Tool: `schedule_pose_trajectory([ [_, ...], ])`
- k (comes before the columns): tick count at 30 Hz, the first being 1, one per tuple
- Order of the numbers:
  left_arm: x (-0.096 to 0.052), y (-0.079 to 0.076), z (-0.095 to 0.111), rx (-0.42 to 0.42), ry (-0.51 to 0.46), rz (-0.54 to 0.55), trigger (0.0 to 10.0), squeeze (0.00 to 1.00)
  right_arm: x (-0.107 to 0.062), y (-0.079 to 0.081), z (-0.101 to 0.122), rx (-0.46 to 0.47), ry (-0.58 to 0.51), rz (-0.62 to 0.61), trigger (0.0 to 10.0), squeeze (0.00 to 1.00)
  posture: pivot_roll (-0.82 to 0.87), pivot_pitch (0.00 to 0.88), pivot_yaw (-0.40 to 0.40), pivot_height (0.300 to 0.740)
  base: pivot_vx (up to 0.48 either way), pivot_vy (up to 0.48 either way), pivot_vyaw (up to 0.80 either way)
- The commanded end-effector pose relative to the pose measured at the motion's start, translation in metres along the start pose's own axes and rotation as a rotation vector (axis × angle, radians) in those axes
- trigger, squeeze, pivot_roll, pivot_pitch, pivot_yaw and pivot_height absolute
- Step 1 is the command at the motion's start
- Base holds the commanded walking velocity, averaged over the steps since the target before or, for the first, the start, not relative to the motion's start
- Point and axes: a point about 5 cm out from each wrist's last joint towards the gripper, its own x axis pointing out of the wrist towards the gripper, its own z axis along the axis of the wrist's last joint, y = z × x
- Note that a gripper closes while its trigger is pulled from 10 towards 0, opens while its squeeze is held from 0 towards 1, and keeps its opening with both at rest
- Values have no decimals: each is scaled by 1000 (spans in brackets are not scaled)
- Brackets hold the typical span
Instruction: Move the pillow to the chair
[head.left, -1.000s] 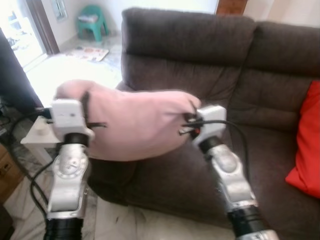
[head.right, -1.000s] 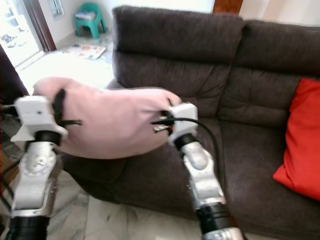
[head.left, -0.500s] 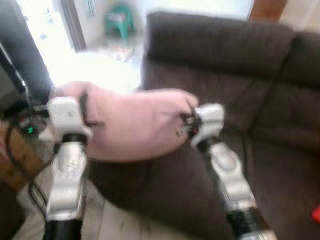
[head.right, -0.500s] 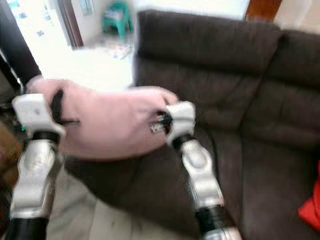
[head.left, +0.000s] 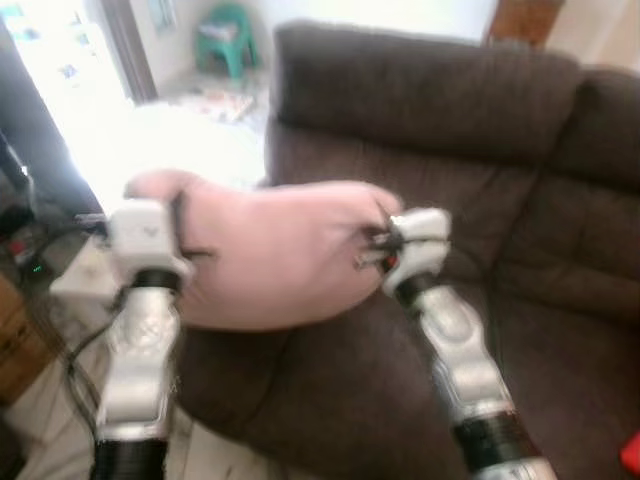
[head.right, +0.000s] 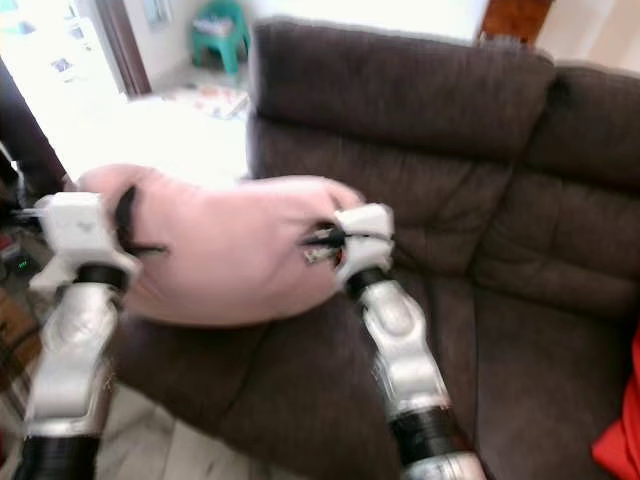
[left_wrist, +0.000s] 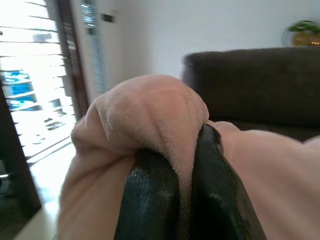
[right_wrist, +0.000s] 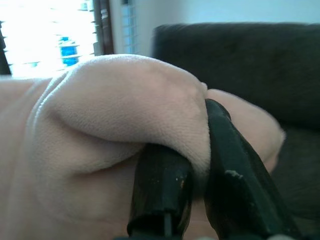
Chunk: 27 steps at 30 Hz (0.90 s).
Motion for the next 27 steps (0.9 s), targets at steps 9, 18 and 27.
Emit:
schedule_pose_trajectory([
  [9,2,-7,-1,-74,29,-73,10000,0,13,17,18,-13,-67,59,10000,0,65,10,-34,740,383,0,0],
  [18,-3,-10,-13,-211,112,-102,10000,0,19,10,14,-40,-33,11,10000,0,68,3,-36,740,0,0,0],
  [27,-2,-32,-5,-343,147,-298,10000,0,29,-6,17,-81,-19,-85,10000,0,69,0,-35,740,0,0,0],
])
